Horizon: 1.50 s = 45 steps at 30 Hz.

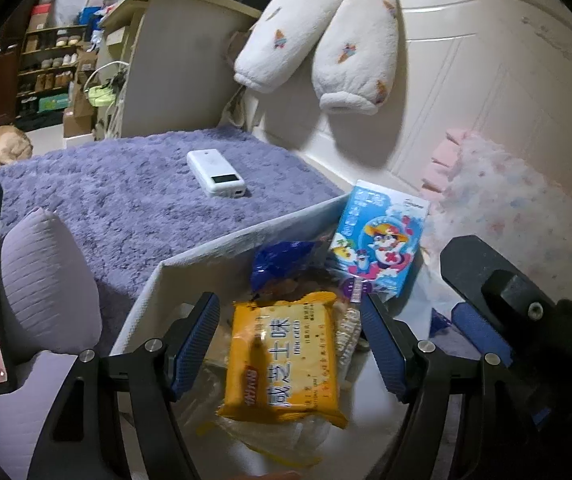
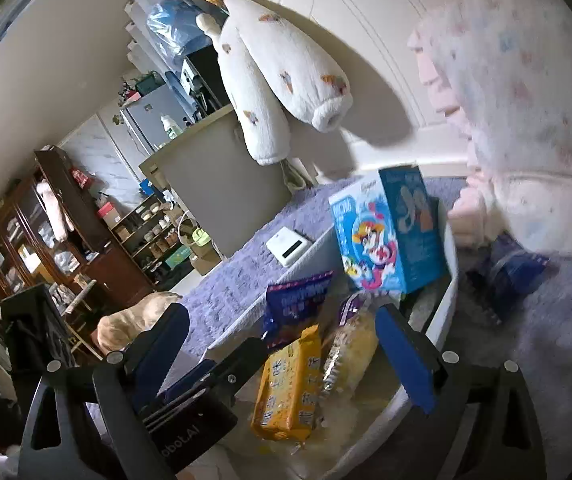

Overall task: Organize objects
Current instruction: 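Reach the right tool to the blue snack bag beside the bin and grasp it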

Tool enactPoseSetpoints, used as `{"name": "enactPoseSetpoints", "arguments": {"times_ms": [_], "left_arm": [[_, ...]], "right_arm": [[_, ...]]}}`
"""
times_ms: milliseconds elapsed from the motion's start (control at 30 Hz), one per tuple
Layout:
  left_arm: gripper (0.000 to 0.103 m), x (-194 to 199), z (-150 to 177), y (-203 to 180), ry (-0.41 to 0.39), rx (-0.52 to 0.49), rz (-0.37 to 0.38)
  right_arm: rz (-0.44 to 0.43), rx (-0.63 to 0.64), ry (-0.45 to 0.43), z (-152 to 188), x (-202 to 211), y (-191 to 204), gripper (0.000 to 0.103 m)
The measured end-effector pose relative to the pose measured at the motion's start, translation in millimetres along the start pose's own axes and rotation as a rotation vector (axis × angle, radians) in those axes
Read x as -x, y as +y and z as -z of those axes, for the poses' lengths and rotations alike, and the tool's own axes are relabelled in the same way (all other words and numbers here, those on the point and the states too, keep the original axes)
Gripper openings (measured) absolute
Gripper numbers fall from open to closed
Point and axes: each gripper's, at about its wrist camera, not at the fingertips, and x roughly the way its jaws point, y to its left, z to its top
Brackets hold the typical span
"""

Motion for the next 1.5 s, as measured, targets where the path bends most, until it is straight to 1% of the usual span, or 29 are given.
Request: {"name": "enactPoseSetpoints", "arguments": {"times_ms": [100,167,233,333,500,567,633,767,867,967,1067,1133,1200,1267,1333,1400,1433,1500], "left_arm": [[0.072,4.2,-0.6,-4.4,-0.017,-0.017,0.027],[0.073,8.4,-1.2,-7.3,-0.037,-0.029,0.031],[0.073,12.1,-2.4,-10.3,-0.055,-0.044,0.021],[0.073,13.0,-3.1,-12.4,-0.062,-0.057,0.012],[0.073,11.9,-1.9,-13.8,-0.044,-0.065,0.049],[0.073,8.7,-1.6,-16.8,-0.019,-0.074,0.08],[0.073,2.6,-0.4,-20.8,0.025,-0.088,0.115],[0.073,-7.5,5.2,-30.3,0.082,-0.136,0.112],[0.073,-14.3,8.4,-32.1,0.118,-0.149,0.093],[0.073,-20.0,10.9,-27.8,0.149,-0.136,0.068],[0.072,-25.5,10.2,-19.5,0.172,-0.105,0.027],[0.072,-28.4,8.8,-12.3,0.185,-0.073,0.003],[0.071,-29.8,8.0,-6.3,0.193,-0.044,-0.004],[0.071,-31.3,7.6,-2.4,0.204,-0.026,-0.007],[0.071,-35.1,8.5,-0.8,0.226,-0.02,-0.017],[0.071,-39.7,9.8,-1.4,0.254,-0.02,-0.014],[0.071,-41.7,10.7,-1.2,0.27,-0.02,-0.009],[0.07,-40.8,10.9,-3.2,0.266,-0.031,-0.006]], "right_arm": [[0.042,0.031,-0.03,-8.4,9.5,3.3,0.096],[0.043,0.018,-0.043,-12.5,13.2,-0.1,0.096],[0.027,-0.001,-0.038,-15.4,13.8,-2.6,0.096],[0.002,-0.027,-0.02,-17.2,13.8,-5.2,0.095],[0.003,-0.004,0.026,-15.2,13.0,1.5,0.095],[0.02,0.02,0.063,-13.6,9.4,6.5,0.096],[0.036,0.038,0.104,-9.2,4.1,11.4,0.096],[0.019,0.046,0.184,-2.1,-9.9,13.6,0.096],[0.034,0.024,0.199,0.9,-15.2,7.5,0.096],[0.036,-0.02,0.204,1.3,-16.4,-2.4,0.096],[0.054,-0.072,0.157,-3.7,-8.9,-13.1,0.095],[0.085,-0.121,0.104,-9.6,-0.9,-23.8,0.095],[0.134,-0.194,0.057,-17.4,5.7,-41.4,0.095],[0.188,-0.283,0.036,-24.8,9.9,-64.5,0.095],[0.242,-0.341,0.034,-29.8,11.6,-82.8,0.095],[0.337,-0.382,0.053,-34.4,11.8,-102.0,0.095],[0.392,-0.384,0.075,-34.1,11.0,-107.1,0.095],[0.485,-0.367,0.117,-32.1,6.8,-119.7,0.095]]}}
